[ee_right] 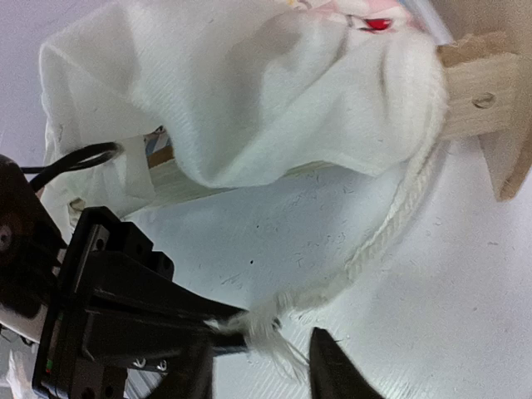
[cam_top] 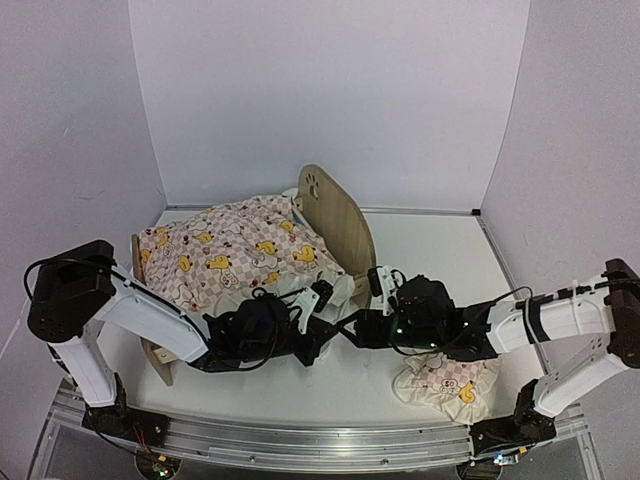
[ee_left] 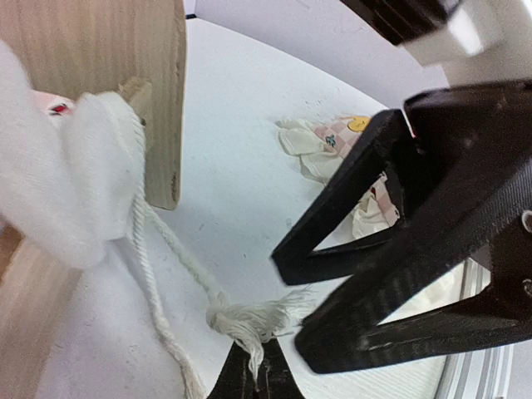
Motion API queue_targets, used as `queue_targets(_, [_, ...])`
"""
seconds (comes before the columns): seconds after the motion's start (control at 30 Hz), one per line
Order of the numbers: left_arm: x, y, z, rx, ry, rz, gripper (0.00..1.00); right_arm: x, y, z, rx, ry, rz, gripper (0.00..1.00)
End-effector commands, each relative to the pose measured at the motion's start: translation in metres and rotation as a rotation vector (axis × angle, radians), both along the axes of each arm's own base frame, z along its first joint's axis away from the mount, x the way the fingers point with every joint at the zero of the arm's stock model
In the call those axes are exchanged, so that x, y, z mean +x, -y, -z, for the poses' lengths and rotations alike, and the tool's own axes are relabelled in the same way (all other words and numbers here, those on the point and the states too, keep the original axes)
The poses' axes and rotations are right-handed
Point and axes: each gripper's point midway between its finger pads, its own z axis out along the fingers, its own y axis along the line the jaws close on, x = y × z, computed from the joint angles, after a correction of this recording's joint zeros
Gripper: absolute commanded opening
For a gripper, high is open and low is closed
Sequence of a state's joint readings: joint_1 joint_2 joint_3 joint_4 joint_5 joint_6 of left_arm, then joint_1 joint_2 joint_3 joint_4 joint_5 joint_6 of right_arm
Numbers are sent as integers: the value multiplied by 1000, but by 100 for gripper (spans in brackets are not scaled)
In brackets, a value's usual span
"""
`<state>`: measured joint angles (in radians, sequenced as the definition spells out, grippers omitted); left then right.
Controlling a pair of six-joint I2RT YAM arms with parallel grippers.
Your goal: Set up the pet bed
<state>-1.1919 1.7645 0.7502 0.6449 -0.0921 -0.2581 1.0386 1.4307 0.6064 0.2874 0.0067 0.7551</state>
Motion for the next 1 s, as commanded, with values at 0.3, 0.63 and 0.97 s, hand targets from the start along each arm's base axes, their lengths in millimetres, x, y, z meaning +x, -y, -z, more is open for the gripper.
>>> queue_targets(0.3, [18,-28,-56,-82,113,-126,0,21,42,24,-102,-22,244,67])
queue_targets(0.63, [19,-30,-56,-73,124,-130,0,30,-40,41,-97,-3,95,59])
queue_targets(0.97, [16,-35,-53,-71,113,-131,0,33,-36,103,-397,24,140,49])
